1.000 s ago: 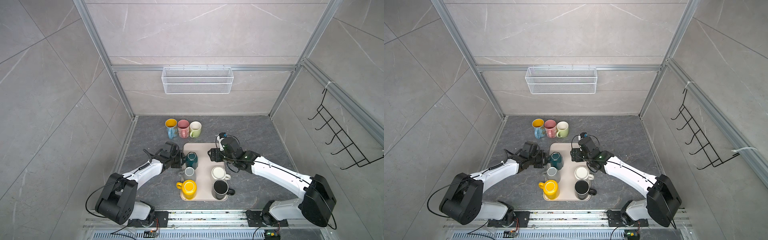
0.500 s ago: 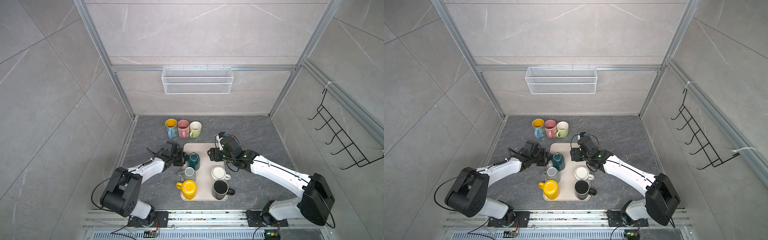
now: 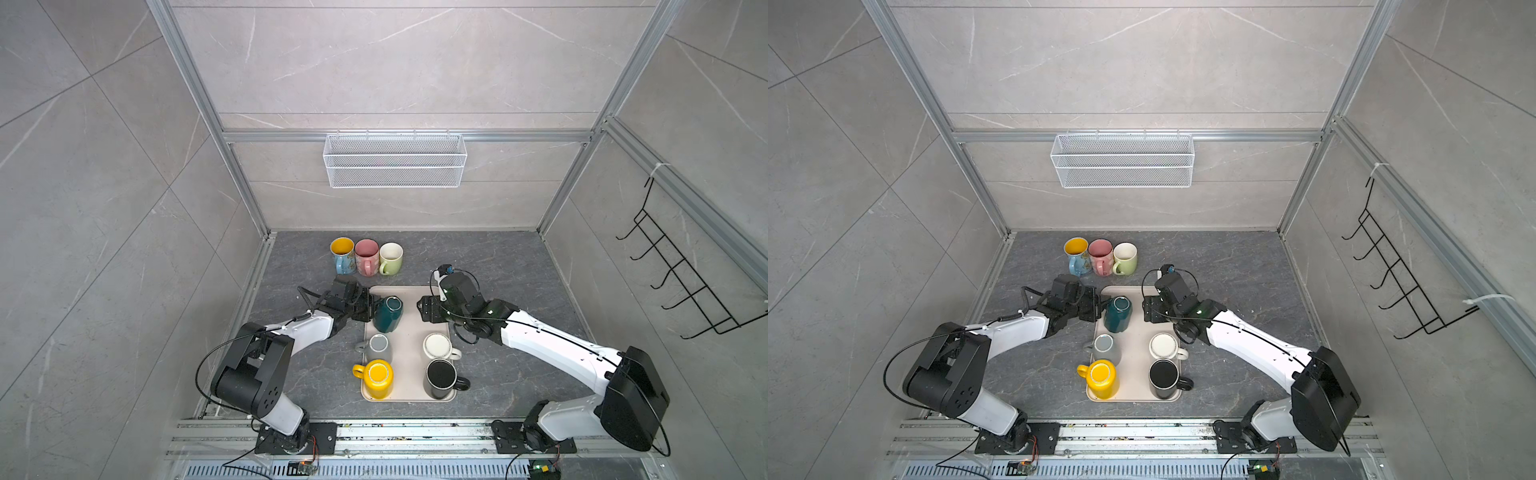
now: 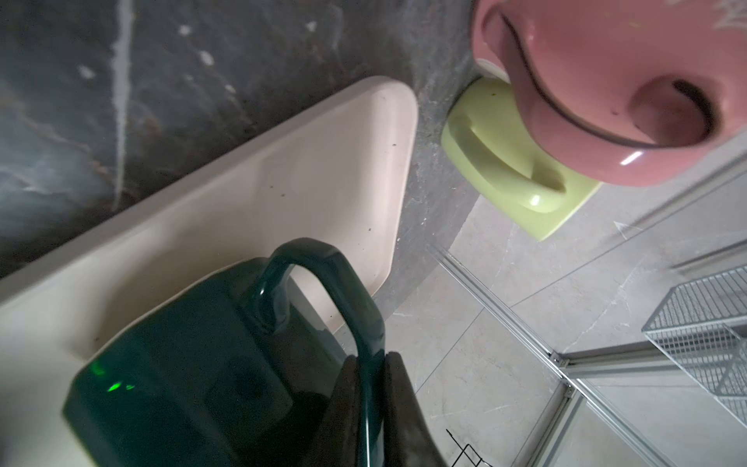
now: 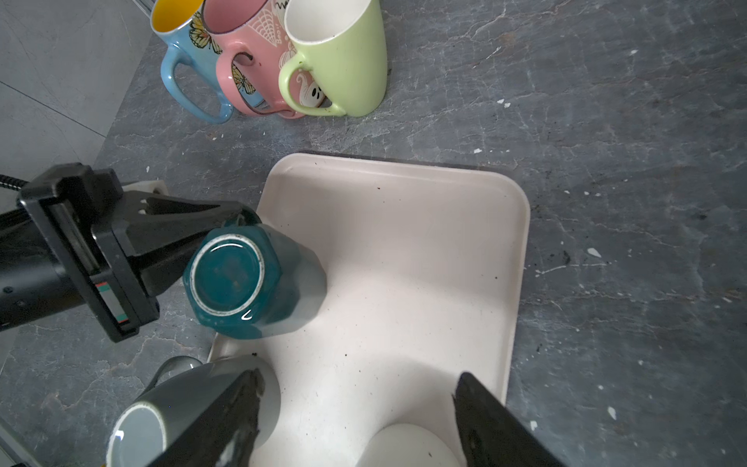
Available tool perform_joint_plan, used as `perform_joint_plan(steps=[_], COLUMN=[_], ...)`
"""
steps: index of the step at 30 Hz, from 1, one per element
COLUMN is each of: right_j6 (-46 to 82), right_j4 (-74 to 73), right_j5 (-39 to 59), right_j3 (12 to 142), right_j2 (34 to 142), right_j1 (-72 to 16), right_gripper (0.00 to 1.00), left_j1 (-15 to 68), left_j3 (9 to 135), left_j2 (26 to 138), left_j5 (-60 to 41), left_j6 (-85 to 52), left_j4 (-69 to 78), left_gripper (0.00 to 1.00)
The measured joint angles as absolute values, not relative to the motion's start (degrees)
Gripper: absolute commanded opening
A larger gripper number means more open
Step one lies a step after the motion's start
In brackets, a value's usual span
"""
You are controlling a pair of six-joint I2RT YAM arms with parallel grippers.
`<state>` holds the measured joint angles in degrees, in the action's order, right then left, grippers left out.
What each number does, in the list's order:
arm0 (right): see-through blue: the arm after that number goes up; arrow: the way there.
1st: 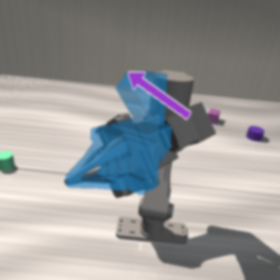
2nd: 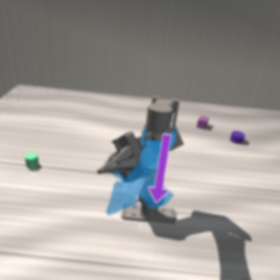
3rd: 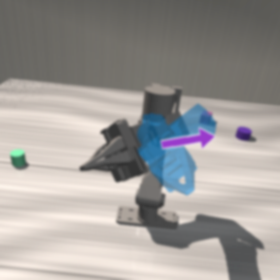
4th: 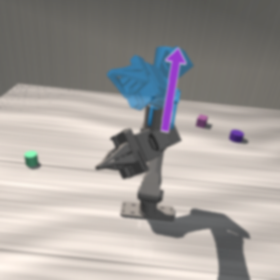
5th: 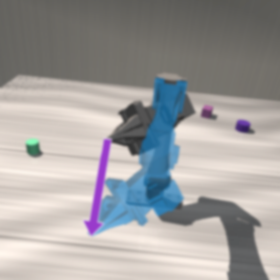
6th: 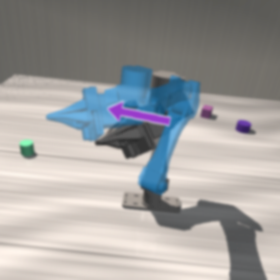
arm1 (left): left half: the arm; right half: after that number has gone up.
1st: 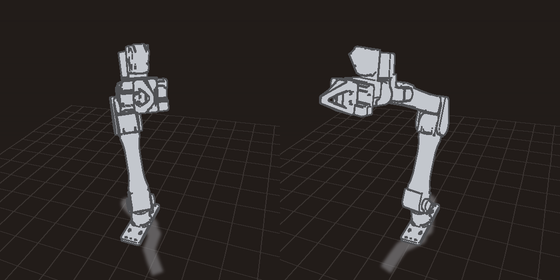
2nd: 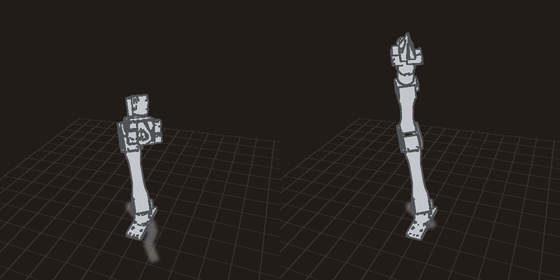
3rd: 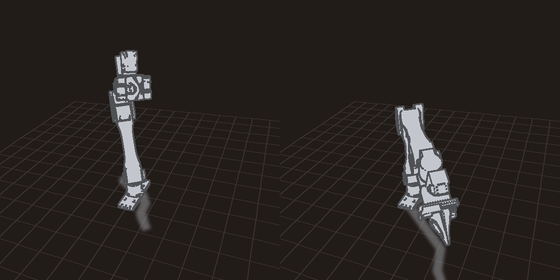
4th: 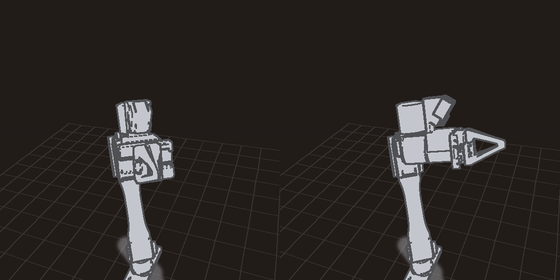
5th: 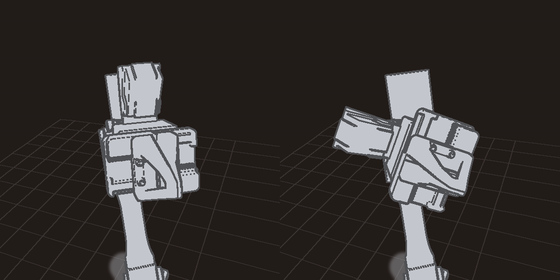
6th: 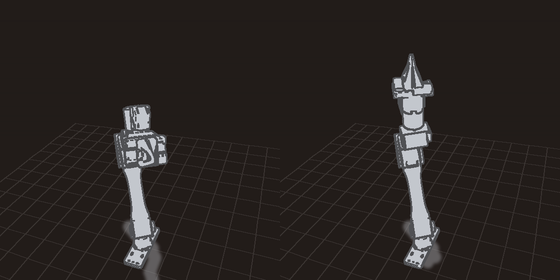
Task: Turn the mug right side up
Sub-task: 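Grasp the dark green mug's handle with the left gripper, then lift the dark green mug and tilt it upright with the left gripper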
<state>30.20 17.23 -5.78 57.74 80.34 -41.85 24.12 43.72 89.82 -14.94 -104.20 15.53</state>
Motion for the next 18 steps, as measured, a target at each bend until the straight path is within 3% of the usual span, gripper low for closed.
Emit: perform_joint_plan(steps=[18], right_j6=[30.22], right_j4=[18.04], right_j5=[-5.56], right_j3=[57.74], right_j2=[80.14], right_j1=[-41.85], right_gripper=[0.76], left_j1=[24.03], left_j3=[46.30], left_j2=[80.25], left_j5=[-10.07], left_j6=[-72.05], left_j4=[11.53], left_gripper=[0.00])
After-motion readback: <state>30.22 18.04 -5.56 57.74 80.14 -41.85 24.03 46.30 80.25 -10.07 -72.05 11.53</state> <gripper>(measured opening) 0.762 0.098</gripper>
